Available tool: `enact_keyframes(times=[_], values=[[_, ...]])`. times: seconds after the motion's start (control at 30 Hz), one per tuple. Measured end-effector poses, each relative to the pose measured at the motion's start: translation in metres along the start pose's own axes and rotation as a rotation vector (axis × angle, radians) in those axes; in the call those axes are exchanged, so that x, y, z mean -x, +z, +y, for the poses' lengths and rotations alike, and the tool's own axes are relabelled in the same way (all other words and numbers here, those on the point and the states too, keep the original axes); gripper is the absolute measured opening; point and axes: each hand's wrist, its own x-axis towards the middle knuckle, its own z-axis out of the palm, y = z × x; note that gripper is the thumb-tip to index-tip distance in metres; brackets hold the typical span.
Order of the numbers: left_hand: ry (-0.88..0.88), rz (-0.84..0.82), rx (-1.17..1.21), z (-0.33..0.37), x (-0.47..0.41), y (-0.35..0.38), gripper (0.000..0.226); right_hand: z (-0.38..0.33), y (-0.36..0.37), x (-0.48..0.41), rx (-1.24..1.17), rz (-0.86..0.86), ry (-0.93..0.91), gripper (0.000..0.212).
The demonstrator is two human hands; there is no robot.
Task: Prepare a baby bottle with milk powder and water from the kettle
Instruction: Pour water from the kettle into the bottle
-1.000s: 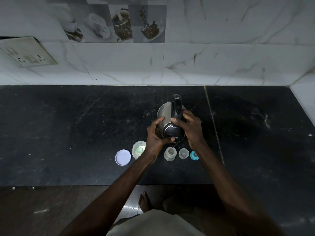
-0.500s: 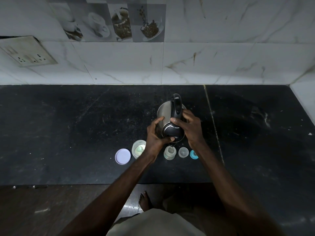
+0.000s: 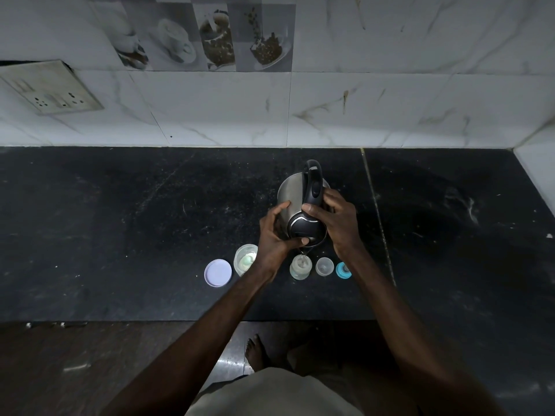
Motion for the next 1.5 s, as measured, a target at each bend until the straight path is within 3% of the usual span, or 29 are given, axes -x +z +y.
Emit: enact_keyframes(times=[1.5], values=[[0.006, 0.003, -0.007, 0.006, -0.008, -0.002, 0.100, -0.001, 0.002, -0.011, -0.073, -0.059, -0.048, 0.033]])
